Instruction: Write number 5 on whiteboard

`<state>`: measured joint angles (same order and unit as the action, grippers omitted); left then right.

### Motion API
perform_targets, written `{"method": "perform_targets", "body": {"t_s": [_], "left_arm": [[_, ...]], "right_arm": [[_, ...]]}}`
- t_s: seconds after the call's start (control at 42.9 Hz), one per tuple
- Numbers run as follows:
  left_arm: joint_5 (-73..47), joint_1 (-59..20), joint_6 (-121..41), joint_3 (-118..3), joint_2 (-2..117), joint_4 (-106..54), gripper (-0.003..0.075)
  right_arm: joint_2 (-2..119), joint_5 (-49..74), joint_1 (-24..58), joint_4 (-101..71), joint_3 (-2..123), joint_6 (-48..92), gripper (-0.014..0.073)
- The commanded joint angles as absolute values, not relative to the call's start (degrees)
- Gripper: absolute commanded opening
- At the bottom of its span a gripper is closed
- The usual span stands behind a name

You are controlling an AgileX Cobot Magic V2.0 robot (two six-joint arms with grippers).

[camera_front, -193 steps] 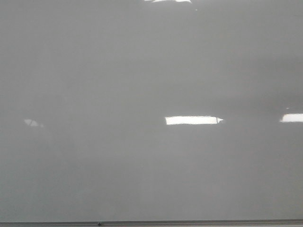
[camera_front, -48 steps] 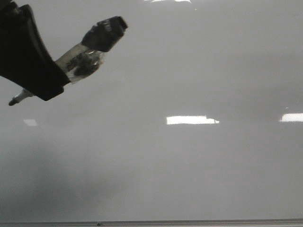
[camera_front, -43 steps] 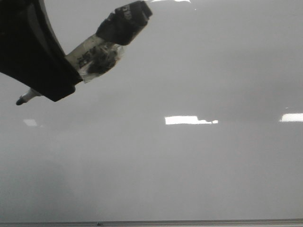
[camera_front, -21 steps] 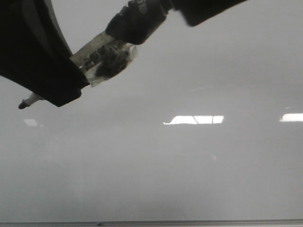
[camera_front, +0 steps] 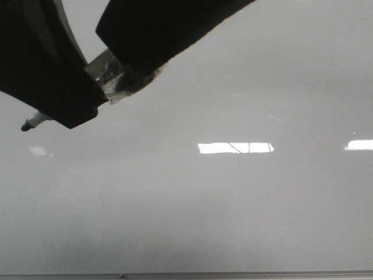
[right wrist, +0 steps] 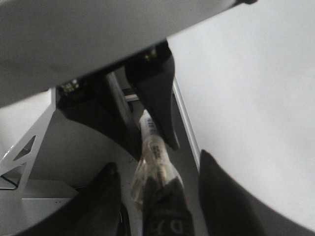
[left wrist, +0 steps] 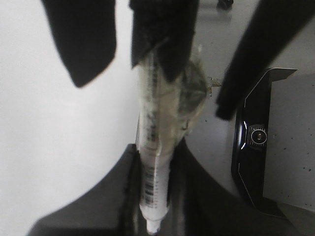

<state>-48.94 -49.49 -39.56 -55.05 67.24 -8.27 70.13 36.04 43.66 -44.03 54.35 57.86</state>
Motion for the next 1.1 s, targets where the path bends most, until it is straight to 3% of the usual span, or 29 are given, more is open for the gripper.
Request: {"method": "perform_targets", "body": {"t_s": [0.0,0.186,0.466,0.513,0.583,0.746,0.816,1.072], "left_arm": [[-46.13,-49.94,-40.12,-56.95,64.7,-9.24,-0.002],[-44.17,-49.94,-41.13,-56.95,61.62,-9.24,-0.002],[-44.25,-49.83,-41.03,-56.95,60.84,-9.24,-0.0011],[-44.13,-49.83,-41.03,-56.95,60.84,-9.24,0.0032],[-43.72,-49.83,-41.03,-56.95,60.84,-9.24,0.0156],[-41.8,-49.83,-40.82,-56.95,60.84,-9.24,0.0564],[-41.41,-49.83,-40.82,-56.95,60.84,-9.24,0.0657],[-41.31,-49.83,-40.82,-56.95,60.84,-9.24,0.0678]], "right_arm": [[69.55,35.82,43.74,-46.49,56.69,58.43,0.0197],[69.55,37.46,43.74,-46.49,56.69,59.09,-0.0074],[69.37,37.93,43.74,-46.44,57.6,59.09,-0.0067],[69.25,37.99,43.74,-46.44,57.6,59.04,-0.0067],[69.25,38.1,43.66,-46.18,57.6,59.04,-0.0067],[67.31,38.98,40.63,-45.9,57.43,58.62,-0.0067],[65.32,40.25,38.1,-45.9,56.96,58.34,-0.006],[51.46,37.42,23.56,-44.11,48.29,53.88,-0.0058]]}}
